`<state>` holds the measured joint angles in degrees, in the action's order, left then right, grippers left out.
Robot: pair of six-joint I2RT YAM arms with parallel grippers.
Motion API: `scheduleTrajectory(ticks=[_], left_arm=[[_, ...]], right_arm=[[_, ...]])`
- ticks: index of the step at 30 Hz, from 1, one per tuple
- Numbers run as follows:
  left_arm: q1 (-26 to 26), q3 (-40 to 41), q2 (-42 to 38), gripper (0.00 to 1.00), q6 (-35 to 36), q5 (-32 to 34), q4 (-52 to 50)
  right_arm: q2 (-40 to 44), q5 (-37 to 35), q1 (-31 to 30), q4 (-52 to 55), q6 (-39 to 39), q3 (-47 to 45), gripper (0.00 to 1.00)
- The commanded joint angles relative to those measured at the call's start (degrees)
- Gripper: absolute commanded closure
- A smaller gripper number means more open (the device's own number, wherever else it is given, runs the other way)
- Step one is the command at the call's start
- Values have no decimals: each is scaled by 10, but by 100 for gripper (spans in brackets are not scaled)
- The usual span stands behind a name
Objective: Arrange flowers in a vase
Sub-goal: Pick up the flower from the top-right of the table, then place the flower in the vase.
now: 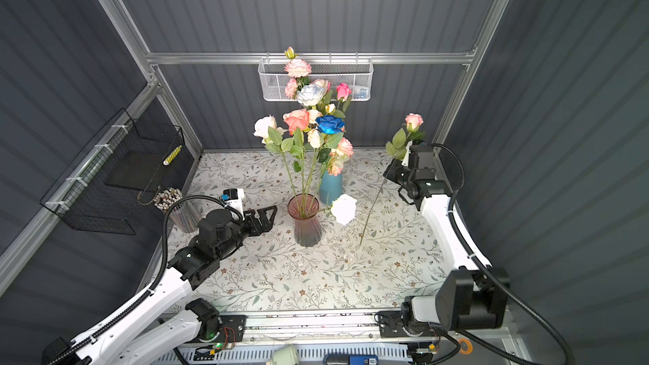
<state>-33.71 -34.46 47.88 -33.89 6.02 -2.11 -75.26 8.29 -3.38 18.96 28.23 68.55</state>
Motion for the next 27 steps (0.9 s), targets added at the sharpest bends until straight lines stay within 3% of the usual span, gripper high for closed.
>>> scheduleTrajectory(ticks=[1,13,27], left_arm=[[1,-20,-11,0,1,5,-13],[1,-48,-2,0,3,-11,-25],[1,-123,-10,1,50,-24,-61]], right_arm=[[36,-14,-19,22,-2,6,100],[159,-50,-81,30,-7,2,100],[238,-61,-117,54,-22,61,99]])
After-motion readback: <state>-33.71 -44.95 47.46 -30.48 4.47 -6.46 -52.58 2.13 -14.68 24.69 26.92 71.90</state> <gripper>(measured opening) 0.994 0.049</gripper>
